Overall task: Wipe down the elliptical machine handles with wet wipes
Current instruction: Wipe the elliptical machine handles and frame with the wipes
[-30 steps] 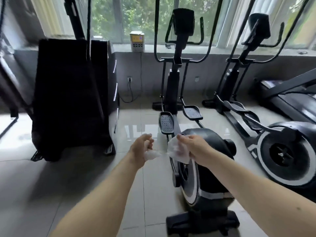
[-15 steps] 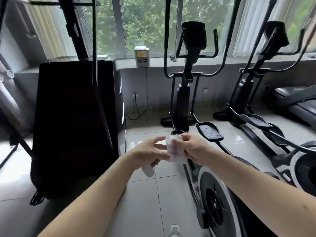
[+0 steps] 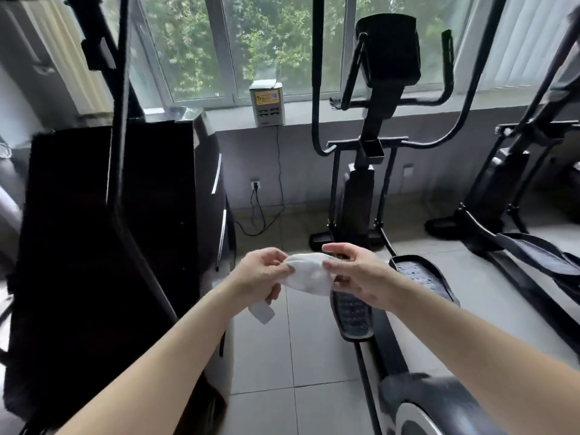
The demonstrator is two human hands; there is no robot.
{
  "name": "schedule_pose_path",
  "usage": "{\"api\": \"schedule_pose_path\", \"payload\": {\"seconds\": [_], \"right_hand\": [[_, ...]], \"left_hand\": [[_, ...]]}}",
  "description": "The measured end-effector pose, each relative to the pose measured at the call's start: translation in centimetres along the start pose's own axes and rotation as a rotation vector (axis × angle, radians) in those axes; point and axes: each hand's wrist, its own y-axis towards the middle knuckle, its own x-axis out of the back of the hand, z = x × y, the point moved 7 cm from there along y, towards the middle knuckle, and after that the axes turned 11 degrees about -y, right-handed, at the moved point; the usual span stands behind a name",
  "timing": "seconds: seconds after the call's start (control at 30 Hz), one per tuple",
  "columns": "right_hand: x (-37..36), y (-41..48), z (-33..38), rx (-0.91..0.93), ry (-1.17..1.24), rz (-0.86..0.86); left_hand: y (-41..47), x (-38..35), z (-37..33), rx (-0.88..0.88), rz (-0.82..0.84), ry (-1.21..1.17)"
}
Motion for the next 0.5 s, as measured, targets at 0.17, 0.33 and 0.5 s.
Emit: {"api": "schedule_pose_path", "payload": {"seconds": [0.17, 0.33, 0.5], "right_hand": [[4.3, 9.6, 3.2, 0.202, -0.455, -0.027], [7.1, 19.7, 5.7, 0.465, -0.725, -0.163], [10.2, 30.6, 8.8, 0.359, -0.465, -0.223]], "left_hand": [[12.0, 0.5, -1.3, -0.011, -0.003, 0.011], [23.6, 0.7, -2.6, 0.008, 0.049, -0.015], [37.3, 2.7, -4.7, 0.014, 0.127, -0.121]]}}
